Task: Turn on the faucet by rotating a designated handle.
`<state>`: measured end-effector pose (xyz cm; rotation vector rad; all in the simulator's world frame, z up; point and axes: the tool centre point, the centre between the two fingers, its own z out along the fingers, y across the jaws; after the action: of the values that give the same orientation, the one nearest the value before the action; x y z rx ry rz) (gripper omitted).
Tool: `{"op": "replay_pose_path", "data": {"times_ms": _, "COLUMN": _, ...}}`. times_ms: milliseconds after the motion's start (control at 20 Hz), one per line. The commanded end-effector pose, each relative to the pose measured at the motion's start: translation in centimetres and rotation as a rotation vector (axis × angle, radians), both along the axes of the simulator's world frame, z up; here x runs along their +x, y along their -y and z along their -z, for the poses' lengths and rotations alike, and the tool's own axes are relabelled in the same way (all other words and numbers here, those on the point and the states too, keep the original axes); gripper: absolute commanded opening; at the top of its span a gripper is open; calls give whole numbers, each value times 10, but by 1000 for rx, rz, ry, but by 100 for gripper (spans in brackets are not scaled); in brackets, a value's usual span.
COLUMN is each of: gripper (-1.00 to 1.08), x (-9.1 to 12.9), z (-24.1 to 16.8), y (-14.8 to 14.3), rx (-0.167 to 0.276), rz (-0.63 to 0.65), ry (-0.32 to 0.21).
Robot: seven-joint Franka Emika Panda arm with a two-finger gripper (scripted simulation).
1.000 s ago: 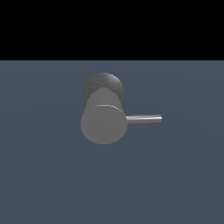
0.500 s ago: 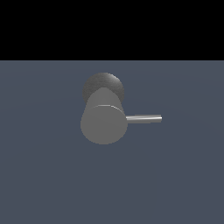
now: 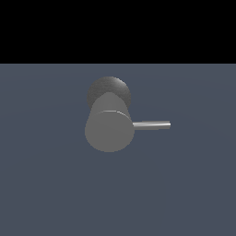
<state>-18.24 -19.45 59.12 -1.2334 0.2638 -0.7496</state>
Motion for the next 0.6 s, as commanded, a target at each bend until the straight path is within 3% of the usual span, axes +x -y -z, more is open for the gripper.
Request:
{"op": "replay_pose_path", "data": {"times_ms": 0, "gripper": -100, "x": 8, "z": 11, "y": 19, "rx": 96, "rz": 30, "ry": -1}}
{"op": "replay_pose_path", "data": {"times_ms": 300, "gripper": -100, "x": 30, "z": 54, "y": 64, "rx": 341, "rz": 108, "ry": -35}}
{"op": "replay_pose_path", "data": {"times_ms": 550, "gripper": -100, "x": 51, "z": 105, "y": 92, "rx": 536, "rz": 172, "ry": -98}}
